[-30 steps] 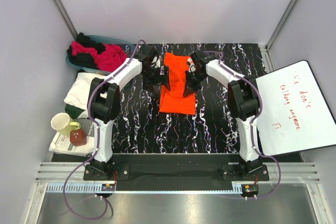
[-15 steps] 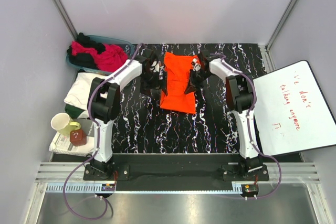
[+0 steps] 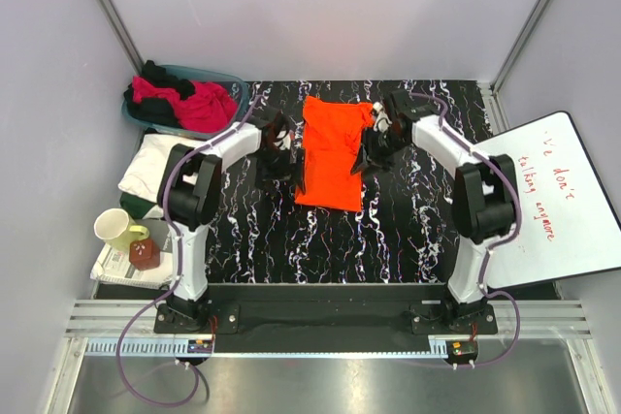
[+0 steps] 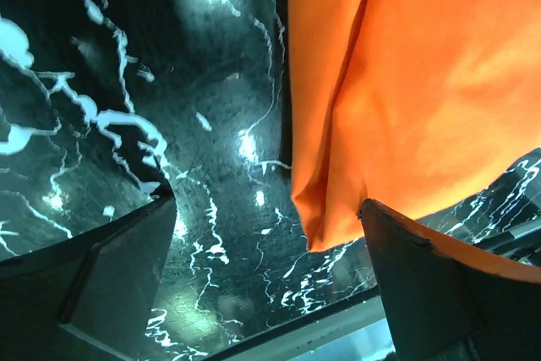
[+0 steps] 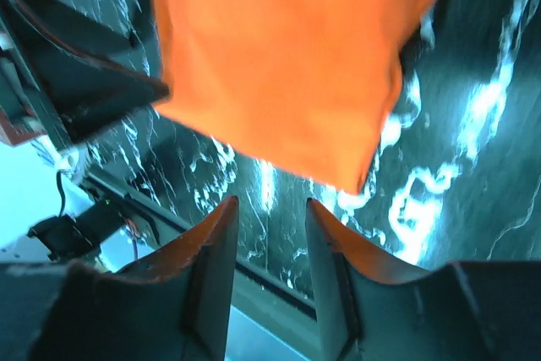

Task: Fold and stack the t-shirts
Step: Fold the folded rectangular tshirt in 1/3 of the way, then grab one side of the 2/3 rectangular tshirt with both arms

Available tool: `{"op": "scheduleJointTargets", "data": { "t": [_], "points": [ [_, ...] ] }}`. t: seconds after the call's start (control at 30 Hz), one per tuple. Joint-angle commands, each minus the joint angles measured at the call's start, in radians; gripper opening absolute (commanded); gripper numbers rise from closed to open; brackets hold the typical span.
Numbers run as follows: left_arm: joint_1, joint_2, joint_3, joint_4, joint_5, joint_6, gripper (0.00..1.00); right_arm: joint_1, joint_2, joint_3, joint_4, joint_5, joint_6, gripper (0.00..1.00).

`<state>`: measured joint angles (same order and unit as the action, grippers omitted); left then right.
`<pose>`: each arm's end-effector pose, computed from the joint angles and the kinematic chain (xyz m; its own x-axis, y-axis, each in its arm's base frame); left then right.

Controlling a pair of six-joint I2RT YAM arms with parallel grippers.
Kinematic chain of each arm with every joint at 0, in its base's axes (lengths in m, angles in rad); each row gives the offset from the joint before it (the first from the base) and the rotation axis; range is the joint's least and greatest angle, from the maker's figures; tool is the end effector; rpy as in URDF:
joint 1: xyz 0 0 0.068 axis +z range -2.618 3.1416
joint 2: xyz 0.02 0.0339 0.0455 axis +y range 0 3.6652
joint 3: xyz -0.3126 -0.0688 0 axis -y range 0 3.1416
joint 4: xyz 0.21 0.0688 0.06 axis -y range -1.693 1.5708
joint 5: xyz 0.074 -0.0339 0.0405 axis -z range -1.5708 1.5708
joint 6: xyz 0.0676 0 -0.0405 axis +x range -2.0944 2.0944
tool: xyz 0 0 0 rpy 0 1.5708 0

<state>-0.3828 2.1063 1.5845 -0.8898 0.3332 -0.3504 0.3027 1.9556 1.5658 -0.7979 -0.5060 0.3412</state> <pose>0.3752 -0.1749 0.1935 -0.9979 0.0521 -0.0380 0.0623 0.9317 -0.3577 0.3760 0.1518 0.2555 -0.9794 0.0008 -0.2018 -0.1124 0.8284 0.5487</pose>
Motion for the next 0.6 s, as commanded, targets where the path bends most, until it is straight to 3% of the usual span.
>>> {"op": "scheduleJointTargets", "data": {
  "t": [0.0, 0.1, 0.3, 0.43, 0.57],
  "points": [
    [-0.002, -0.066, -0.095, 0.112, 0.053, -0.033, 0.99, 0.004, -0.072, -0.209, 0.046, -0.006, 0.071, 0.47],
    [-0.002, -0.072, -0.142, 0.164, 0.069, -0.055, 0.99, 0.004, -0.072, -0.328, 0.109, -0.064, 0.116, 0.59],
    [-0.004, -0.049, -0.149, 0.216, 0.125, -0.087, 0.91, 0.006, -0.003, -0.432, 0.196, -0.134, 0.182, 0.63],
    [-0.01, -0.028, -0.13, 0.233, 0.151, -0.104, 0.6, 0.006, 0.012, -0.403, 0.216, -0.12, 0.191, 0.65],
    [-0.024, -0.009, -0.11, 0.236, 0.165, -0.108, 0.4, 0.006, 0.054, -0.362, 0.233, -0.12, 0.203, 0.64]
  ]
}}
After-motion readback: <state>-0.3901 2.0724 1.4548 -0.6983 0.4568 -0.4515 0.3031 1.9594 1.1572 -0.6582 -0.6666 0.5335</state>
